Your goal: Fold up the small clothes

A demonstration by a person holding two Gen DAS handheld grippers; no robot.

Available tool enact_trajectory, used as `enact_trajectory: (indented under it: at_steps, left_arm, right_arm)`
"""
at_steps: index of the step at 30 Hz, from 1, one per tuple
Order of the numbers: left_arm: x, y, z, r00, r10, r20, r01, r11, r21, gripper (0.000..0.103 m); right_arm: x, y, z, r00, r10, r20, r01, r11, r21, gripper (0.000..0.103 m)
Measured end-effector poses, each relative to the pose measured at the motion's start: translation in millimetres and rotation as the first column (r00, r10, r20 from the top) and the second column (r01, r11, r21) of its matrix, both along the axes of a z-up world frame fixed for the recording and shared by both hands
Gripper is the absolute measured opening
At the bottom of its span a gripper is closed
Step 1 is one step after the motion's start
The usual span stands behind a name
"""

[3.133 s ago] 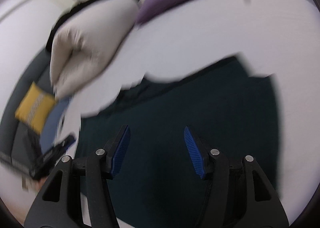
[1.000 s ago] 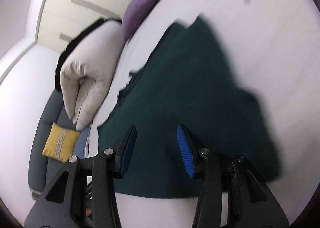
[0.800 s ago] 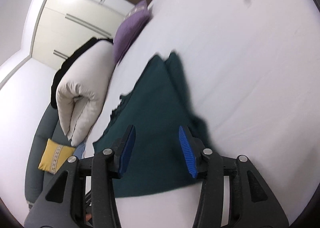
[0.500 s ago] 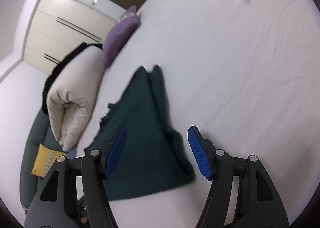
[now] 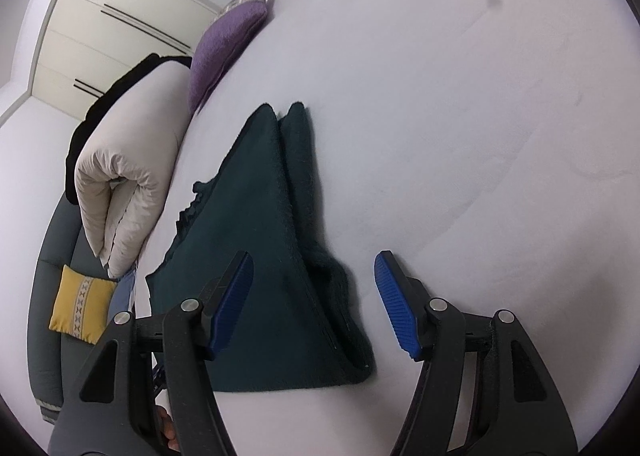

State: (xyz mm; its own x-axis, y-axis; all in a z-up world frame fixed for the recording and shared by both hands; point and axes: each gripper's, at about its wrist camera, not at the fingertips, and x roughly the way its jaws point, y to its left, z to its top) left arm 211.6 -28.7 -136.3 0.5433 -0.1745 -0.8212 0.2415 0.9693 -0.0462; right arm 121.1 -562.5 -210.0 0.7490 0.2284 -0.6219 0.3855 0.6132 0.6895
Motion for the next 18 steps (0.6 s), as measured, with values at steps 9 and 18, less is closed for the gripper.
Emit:
enact_trajectory:
  at_steps: [9, 18]
  left_arm:
    - [0.9, 1.9, -2.0, 1.0, -0.019, 0.003, 0.019, 1.0, -0.007, 0.068]
    - [2.0, 2.1, -2.9, 1.0, -0.017, 0.002, 0.017, 1.0, -0.023, 0.068]
  right_arm:
    - [24.3, 18.8, -0.2, 0.989, 0.122, -0.079, -0.122, 0.993, 0.003, 0.063]
    - [48.7, 17.7, -12.6, 0.992, 0.11, -0.067, -0.096, 0.977, 0.19, 0.053]
